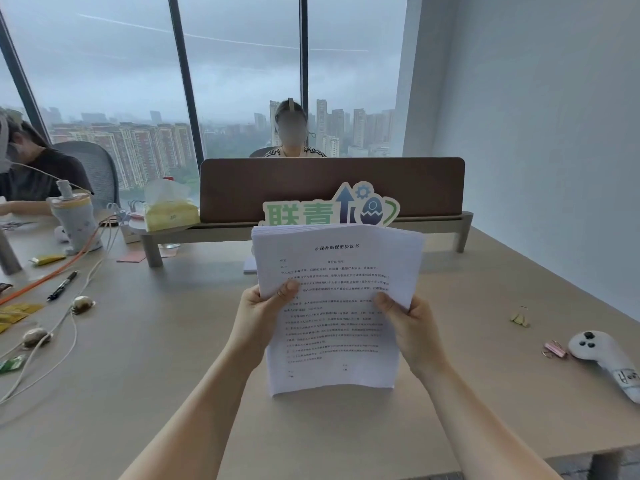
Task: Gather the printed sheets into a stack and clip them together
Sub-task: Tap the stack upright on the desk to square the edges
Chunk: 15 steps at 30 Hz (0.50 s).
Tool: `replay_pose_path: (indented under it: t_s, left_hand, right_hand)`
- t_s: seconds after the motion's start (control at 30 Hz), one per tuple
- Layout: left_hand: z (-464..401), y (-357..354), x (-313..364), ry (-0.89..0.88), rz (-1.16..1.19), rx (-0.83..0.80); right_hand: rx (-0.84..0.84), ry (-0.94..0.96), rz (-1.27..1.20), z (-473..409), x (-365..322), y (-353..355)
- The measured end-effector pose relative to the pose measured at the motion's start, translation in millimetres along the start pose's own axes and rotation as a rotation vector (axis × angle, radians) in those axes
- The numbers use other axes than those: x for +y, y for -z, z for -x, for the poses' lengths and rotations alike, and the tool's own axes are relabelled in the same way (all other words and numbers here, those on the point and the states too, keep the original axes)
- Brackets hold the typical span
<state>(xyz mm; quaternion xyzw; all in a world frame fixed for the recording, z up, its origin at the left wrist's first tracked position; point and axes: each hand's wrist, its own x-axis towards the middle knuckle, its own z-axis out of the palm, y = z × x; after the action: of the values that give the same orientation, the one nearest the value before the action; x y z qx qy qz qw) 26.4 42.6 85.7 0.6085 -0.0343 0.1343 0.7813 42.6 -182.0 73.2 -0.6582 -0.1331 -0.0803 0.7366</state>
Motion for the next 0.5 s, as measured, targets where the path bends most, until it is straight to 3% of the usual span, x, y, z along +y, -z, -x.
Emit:
replay_pose_path:
  t_s: [0.27, 0.5]
  left_hand:
    - [-6.0, -35.2, 15.3, 0.007, -0.028, 0.020]
    - [-12.9, -78.0, 2.4, 0.182, -0.076, -0.048]
  right_hand:
    - [0.122, 0.064, 0.260, -6.9, -19.1, 20.0]
    - [0.135, -0.023, 0.348, -4.0, -29.2, 69.6]
